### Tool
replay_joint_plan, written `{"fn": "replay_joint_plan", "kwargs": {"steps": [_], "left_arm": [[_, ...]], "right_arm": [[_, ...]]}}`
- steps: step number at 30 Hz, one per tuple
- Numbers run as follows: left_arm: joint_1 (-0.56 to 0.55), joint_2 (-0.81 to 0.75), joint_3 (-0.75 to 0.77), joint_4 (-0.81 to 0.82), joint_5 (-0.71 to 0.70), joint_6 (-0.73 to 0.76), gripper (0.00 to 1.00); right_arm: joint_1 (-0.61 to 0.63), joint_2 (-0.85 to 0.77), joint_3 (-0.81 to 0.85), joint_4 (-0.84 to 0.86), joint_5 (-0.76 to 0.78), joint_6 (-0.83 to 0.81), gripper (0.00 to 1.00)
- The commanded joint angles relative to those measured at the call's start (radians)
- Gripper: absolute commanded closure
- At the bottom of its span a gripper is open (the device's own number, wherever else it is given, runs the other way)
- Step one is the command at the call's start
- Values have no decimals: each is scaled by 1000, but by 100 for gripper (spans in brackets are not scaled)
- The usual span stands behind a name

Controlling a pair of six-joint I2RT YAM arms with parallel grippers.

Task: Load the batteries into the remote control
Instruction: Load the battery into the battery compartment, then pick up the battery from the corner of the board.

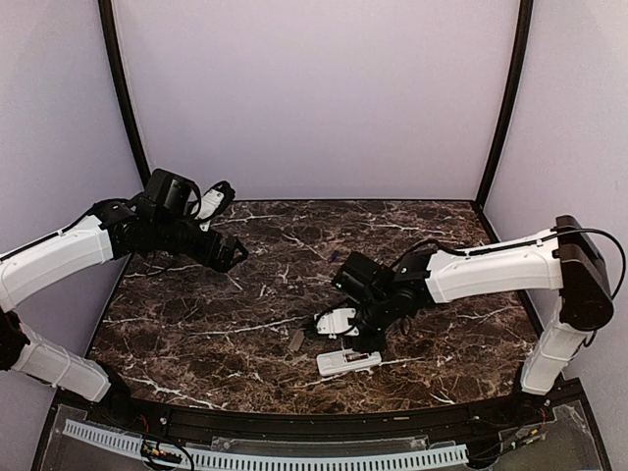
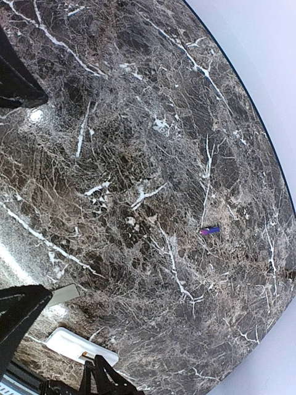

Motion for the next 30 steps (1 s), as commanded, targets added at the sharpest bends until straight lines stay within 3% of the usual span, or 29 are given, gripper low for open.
{"fn": "replay_joint_plan", "kwargs": {"steps": [1,3,7,9,13,21,30], "left_arm": [[6,-22,8,-15,4,12,1],[6,-22,6,-9,1,12,1],[7,-21,10,-7,-1,12,1],[9,-20,16,-9,-4,6,1],[13,-22,18,-14,-4,-10,1],[24,-46,17,-18,10,-13,1],[28,-69,-11,-4,38,-15,1]], "right_arm": [[-36,-67,116,36,-38,120,77],[-84,-75,174,65,-34,230,75],[-215,-18,305,93,72,494,48],[-275,60,428,33,126,652,44],[-332,268,687,-88,178,914,43],[-347,627,1128,-235,407,1128,39],[-362,809,1214,-233,401,1206,43]]}}
